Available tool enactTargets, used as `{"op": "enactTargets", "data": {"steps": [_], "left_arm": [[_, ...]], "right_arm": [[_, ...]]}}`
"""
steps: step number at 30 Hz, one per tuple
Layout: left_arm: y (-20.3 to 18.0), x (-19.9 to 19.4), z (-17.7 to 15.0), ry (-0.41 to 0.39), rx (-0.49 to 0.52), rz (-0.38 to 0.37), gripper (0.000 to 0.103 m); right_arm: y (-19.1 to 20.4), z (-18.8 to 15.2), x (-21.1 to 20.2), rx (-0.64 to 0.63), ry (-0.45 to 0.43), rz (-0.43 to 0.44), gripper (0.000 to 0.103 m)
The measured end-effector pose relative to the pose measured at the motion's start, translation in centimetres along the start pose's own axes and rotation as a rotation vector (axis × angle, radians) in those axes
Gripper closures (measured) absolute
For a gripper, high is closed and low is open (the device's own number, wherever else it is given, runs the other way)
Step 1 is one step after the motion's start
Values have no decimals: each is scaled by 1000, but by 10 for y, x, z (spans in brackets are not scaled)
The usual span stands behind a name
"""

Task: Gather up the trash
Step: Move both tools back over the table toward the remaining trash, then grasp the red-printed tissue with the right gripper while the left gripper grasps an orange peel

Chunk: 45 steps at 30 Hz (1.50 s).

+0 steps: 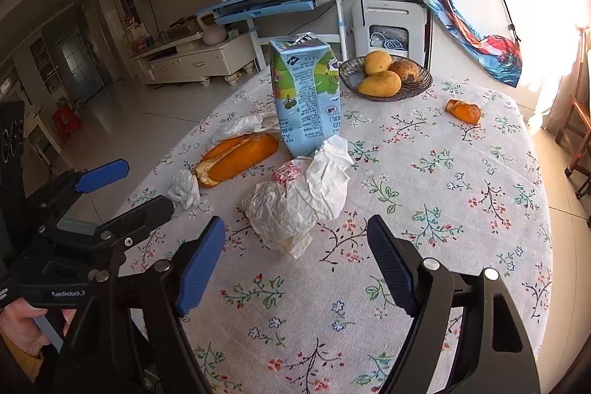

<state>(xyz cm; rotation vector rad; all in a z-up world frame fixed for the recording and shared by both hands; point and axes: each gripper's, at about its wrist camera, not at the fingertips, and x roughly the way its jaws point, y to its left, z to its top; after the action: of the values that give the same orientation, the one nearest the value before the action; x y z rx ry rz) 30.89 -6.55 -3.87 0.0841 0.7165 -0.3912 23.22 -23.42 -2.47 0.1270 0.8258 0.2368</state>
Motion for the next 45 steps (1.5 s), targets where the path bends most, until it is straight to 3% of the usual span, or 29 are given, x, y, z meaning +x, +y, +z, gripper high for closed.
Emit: {"op": "enactTargets", "data": {"steps": [3, 7, 14, 15, 22, 29, 32, 34, 41, 43, 45], "left_arm": [[7, 16, 7, 18, 5, -41, 9], [13, 39, 12, 59, 14, -46, 9], [12, 79, 23, 130, 36, -38, 15], [12, 85, 24, 145, 31, -37, 17], [7, 112, 25, 236, 47, -24, 24], [6, 123, 29, 257, 55, 7, 30], [-4, 122, 26, 254, 115, 21, 45], [-10, 119, 26, 254, 136, -2, 65], [-16, 115, 23, 238, 167, 28, 63], [-15, 114, 25, 224, 171, 80, 62], [-10, 108, 29, 197, 142, 69, 61]], "right_arm": [[-7, 8, 18, 28, 18, 8, 27], [-15, 8, 38, 57, 72, 38, 36], [-26, 3, 42, 72, 136, 107, 73], [-26, 3, 39, 68, 135, 106, 75], [-40, -1, 31, 98, 152, 126, 77], [-49, 2, 33, 122, 167, 148, 76], [-46, 2, 36, 105, 178, 143, 75], [-46, 2, 37, 103, 179, 140, 75], [-47, -2, 41, 116, 184, 147, 70], [-48, -3, 38, 122, 168, 152, 75], [-48, 0, 30, 121, 138, 155, 79]]}}
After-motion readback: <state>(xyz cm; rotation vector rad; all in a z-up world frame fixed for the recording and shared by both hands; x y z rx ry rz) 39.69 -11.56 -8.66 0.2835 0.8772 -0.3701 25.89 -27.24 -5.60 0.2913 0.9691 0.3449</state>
